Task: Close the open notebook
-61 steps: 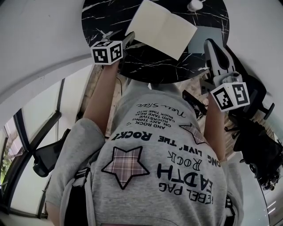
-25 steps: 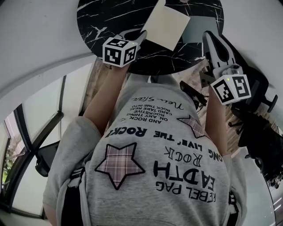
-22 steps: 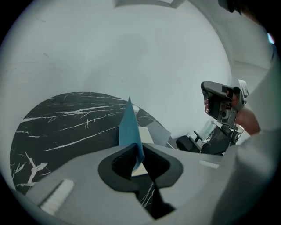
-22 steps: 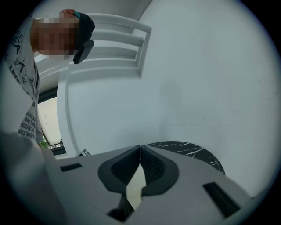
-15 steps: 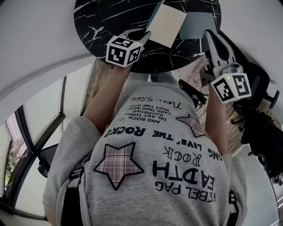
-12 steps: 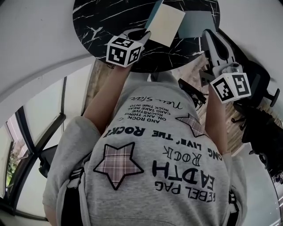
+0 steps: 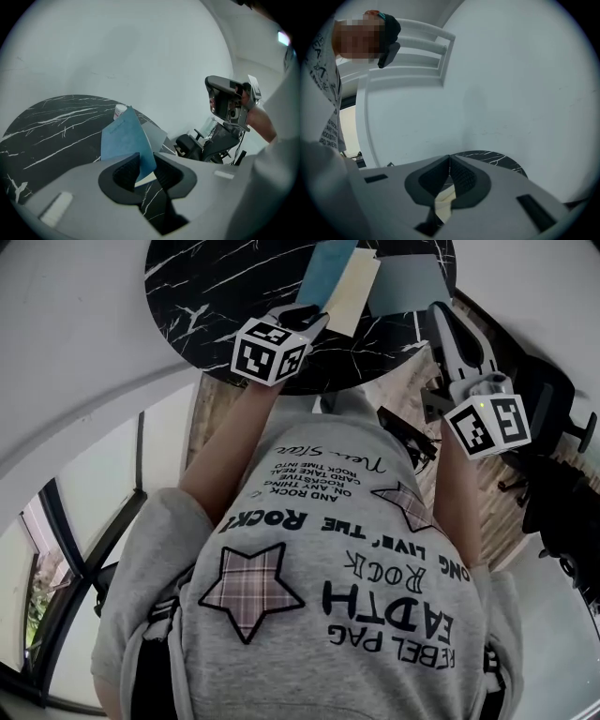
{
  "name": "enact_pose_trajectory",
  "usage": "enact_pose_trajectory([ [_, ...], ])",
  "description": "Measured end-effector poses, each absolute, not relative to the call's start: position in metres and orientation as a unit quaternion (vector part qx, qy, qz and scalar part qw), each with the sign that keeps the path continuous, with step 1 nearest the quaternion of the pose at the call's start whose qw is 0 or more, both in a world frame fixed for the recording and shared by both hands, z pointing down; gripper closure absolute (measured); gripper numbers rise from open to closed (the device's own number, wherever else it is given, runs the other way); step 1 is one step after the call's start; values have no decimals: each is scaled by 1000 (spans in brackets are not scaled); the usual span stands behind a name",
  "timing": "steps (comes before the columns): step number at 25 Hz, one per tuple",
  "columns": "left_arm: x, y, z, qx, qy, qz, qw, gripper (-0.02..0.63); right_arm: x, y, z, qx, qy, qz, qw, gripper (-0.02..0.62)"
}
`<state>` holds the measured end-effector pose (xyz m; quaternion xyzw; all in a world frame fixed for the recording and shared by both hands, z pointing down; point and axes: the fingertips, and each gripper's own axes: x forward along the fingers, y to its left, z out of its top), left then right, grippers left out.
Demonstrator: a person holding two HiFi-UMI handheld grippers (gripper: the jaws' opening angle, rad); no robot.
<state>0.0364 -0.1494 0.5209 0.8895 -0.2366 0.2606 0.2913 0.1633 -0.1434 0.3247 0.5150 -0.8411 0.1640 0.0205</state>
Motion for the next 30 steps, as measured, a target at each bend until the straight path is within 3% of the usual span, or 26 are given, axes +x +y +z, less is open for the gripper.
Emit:
enact_pose_trajectory([
  [30, 97, -122, 611, 872, -150, 364, 292, 485, 204, -126, 343, 567, -802, 185, 20, 583],
])
